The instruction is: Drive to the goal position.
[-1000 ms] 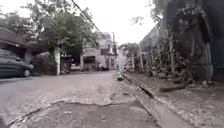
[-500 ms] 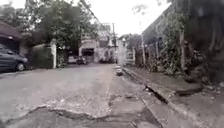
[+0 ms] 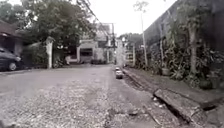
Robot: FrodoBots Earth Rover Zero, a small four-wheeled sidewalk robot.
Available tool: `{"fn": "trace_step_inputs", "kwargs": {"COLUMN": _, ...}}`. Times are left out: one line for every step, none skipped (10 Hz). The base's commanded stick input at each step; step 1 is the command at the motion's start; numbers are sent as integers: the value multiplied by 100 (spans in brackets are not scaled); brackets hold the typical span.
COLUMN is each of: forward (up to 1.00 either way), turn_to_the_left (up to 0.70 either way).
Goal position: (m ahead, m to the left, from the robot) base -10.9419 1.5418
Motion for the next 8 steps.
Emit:
{"fn": "trace_step_inputs", "kwargs": {"forward": 100, "turn_to_the_left": 0}}
{"fn": "trace_step_inputs", "kwargs": {"forward": 100, "turn_to_the_left": 0}}
{"fn": "trace_step_inputs", "kwargs": {"forward": 100, "turn_to_the_left": 0}}
{"fn": "trace_step_inputs", "kwargs": {"forward": 100, "turn_to_the_left": 15}}
{"fn": "trace_step_inputs", "kwargs": {"forward": 100, "turn_to_the_left": 10}}
{"fn": "trace_step_inputs", "kwargs": {"forward": 100, "turn_to_the_left": 0}}
{"fn": "trace_step_inputs", "kwargs": {"forward": 100, "turn_to_the_left": 0}}
{"fn": "trace_step_inputs", "kwargs": {"forward": 100, "turn_to_the_left": 0}}
